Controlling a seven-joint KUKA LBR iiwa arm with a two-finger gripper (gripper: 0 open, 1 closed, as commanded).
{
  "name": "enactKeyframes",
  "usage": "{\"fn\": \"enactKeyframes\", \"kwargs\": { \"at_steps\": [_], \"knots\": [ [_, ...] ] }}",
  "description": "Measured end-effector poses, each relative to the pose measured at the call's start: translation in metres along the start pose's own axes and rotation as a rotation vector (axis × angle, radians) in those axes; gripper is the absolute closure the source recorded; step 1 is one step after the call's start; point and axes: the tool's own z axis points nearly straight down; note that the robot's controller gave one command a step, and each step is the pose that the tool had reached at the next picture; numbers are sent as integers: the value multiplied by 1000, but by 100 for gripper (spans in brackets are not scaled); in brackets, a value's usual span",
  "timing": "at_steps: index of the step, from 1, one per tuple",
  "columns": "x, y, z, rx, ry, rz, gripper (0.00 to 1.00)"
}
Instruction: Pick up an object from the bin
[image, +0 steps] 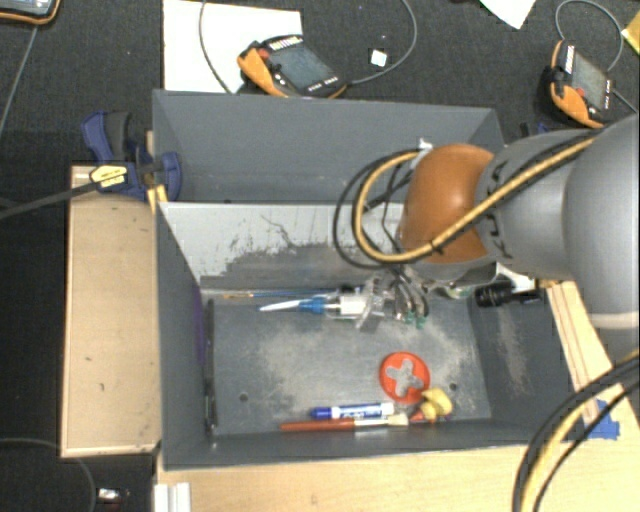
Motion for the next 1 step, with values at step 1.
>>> {"fn": "enactKeyframes", "kwargs": {
  "at_steps": [1],
  "knots": [
    [-2,0,-17,-2,-5,-1,100]
  ]
}}
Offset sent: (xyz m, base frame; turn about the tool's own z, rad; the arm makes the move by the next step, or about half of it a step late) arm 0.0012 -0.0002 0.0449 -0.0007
